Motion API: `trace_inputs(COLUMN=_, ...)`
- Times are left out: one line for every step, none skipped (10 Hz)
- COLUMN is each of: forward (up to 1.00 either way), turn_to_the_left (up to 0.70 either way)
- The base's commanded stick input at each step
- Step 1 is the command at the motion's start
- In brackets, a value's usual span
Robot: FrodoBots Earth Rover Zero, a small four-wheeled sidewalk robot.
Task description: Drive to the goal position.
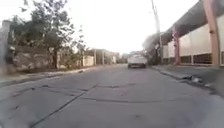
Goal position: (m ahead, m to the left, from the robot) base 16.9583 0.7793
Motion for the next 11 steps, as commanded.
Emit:
trace_inputs(forward=1.0, turn_to_the_left=-0.19)
trace_inputs(forward=1.0, turn_to_the_left=0.04)
trace_inputs(forward=1.0, turn_to_the_left=0.04)
trace_inputs(forward=1.0, turn_to_the_left=0.04)
trace_inputs(forward=1.0, turn_to_the_left=0.04)
trace_inputs(forward=1.0, turn_to_the_left=0.04)
trace_inputs(forward=1.0, turn_to_the_left=0.04)
trace_inputs(forward=1.0, turn_to_the_left=0.04)
trace_inputs(forward=1.0, turn_to_the_left=-0.18)
trace_inputs(forward=1.0, turn_to_the_left=-0.33)
trace_inputs(forward=1.0, turn_to_the_left=-0.25)
